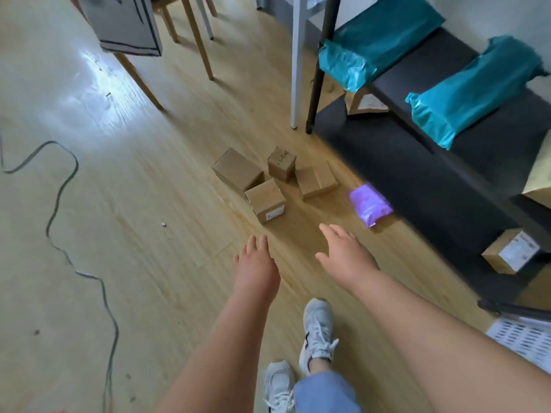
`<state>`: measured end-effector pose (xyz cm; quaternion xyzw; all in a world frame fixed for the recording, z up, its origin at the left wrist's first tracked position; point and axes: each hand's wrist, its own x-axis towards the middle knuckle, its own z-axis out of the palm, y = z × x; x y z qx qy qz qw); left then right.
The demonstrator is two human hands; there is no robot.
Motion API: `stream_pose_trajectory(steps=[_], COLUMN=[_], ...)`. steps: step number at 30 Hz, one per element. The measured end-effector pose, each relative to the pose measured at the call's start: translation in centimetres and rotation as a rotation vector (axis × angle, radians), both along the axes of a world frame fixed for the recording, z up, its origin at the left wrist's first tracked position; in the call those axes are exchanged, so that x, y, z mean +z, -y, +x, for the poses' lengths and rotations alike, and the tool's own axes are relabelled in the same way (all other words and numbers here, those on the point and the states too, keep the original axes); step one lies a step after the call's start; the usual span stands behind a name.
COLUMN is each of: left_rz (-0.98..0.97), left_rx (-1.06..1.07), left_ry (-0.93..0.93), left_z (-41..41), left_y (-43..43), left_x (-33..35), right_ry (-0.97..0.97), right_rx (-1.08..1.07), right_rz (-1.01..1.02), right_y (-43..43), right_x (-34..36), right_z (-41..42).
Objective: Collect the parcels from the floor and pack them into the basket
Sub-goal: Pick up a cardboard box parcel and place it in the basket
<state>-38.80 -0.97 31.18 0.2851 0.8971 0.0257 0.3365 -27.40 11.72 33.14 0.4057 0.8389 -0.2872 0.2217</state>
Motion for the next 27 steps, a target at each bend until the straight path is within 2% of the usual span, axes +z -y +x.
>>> stream_pose_trajectory(steps=[7, 14, 21, 27], left_rz=[0.067, 0.045, -0.011, 0.125], left_rx=[0.230, 0.222, 0.311, 0.443], left_ry=[0.127, 0.169, 0.259, 0.303], left_z=[-7.4, -12.0, -15.2, -15.8], left_y=[-4.4, -6.9, -9.2, -9.6], left_x=[-5.0, -16.5, -27.9, -29.7], right_ry=[0.046, 0.066, 0.045, -0.026], right_rx=[0.006, -0.071, -0.183, -0.307], right_rz=[-0.050, -0.055, -0.089, -0.113], right_y=[-4.8, -7.6, -9.3, -9.6], right_x=[-6.4, -17.3, -28.4, -31.5], right_z=[-8.0, -14.4, -18.8, -19.7])
